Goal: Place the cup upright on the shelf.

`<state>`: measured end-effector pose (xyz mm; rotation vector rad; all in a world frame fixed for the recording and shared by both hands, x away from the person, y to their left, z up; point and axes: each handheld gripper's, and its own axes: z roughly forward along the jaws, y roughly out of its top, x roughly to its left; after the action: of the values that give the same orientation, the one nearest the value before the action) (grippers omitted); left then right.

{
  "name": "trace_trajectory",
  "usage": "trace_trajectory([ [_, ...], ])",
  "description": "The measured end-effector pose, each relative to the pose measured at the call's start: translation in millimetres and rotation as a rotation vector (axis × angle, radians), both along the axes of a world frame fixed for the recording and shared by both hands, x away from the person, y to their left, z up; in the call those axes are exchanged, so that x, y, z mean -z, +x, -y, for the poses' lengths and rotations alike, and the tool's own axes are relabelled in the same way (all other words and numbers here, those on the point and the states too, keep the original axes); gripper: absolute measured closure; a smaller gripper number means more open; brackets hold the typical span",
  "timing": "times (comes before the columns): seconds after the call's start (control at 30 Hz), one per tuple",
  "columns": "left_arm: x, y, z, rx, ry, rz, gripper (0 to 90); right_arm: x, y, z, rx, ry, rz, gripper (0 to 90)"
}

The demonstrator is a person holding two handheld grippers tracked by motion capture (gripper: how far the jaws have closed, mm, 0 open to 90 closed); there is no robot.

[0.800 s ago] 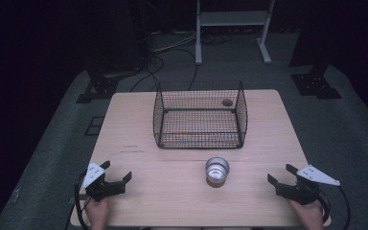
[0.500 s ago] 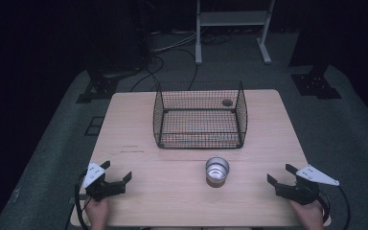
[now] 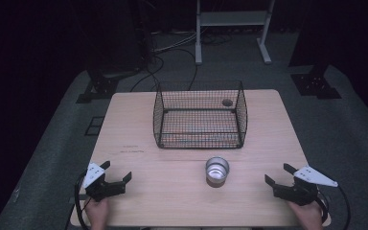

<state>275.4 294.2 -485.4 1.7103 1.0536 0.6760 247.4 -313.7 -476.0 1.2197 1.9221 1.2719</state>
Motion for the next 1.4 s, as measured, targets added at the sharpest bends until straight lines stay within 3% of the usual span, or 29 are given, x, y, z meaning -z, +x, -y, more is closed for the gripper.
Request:
trace_trajectory([
  [0.4,-0.1,-0.2,-0.8,-0.001,-0.005,-0.001,0.0,-7.4,-3.3,-10.4,-0.039,-0.025,0.014,13.3],
  [0.67,0.1,-0.2,-0.6,-0.001,-0.002,-0.001,0.0,-14.6,-5.8,-24.1,-0.094,-0.039,0.026,13.4],
  [1.4,0.2,-0.1,-0.7,-0.004,-0.004,-0.002,0.0,-24.2,-11.6,-49.3,-0.202,-0.066,0.01,13.3],
])
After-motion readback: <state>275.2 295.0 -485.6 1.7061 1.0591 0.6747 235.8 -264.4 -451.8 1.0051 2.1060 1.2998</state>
